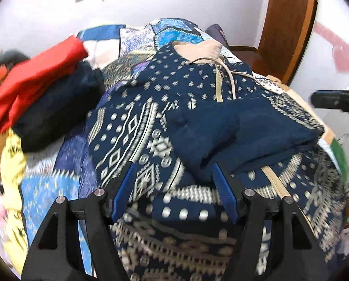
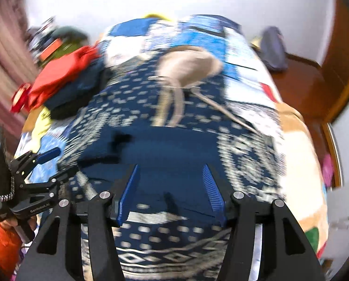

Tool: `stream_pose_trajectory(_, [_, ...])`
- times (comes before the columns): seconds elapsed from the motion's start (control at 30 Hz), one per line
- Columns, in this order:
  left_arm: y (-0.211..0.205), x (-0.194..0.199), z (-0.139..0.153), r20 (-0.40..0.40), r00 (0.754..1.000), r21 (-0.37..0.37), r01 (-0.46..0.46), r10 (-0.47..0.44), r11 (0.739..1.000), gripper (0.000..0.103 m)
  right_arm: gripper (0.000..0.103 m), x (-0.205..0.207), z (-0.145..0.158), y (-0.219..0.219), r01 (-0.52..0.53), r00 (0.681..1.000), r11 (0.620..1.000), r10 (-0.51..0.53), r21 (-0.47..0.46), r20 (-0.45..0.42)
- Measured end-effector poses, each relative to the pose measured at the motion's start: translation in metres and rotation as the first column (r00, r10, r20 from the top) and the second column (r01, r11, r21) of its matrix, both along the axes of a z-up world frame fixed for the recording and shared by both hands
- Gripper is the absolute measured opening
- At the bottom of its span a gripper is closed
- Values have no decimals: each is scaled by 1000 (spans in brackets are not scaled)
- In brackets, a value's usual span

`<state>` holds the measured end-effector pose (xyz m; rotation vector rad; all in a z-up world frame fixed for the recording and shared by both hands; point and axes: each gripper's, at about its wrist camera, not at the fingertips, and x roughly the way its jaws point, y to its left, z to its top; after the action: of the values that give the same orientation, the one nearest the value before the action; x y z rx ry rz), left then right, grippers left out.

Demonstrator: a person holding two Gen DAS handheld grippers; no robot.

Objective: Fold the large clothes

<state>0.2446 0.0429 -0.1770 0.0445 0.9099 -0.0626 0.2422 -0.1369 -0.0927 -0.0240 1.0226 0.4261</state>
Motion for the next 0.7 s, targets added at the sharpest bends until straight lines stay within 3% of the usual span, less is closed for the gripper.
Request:
stream_pose_trajectory(0.33, [-26,50,-29,-49,998,29,50,-48,998,64,52,8,-27,-85,197,979,980,-194,28,-66])
stream_pose_trajectory(0.4, [-26,56,-27,-60,995,-26,84,-85,996,47,52,9,-31,-95,216,974,976,-214,28,-74])
stream_pose_trajectory(0.43, [-23,59,-25,-66,994,-62,88,-92,994,44,52,10,-32,-98,222,973,975,-220,27,-77])
stream_pose_trajectory(0.5, [-18,61,-19,-50,995,-98,86,-92,991,21,52,10,-32,-101,228,971,973,-225,34,-77])
stream_pose_trajectory(0.7, [20,55,29,69,997,-261,45,-28,964,12,52,13,-25,-96,221,975,975,-220,38,-25])
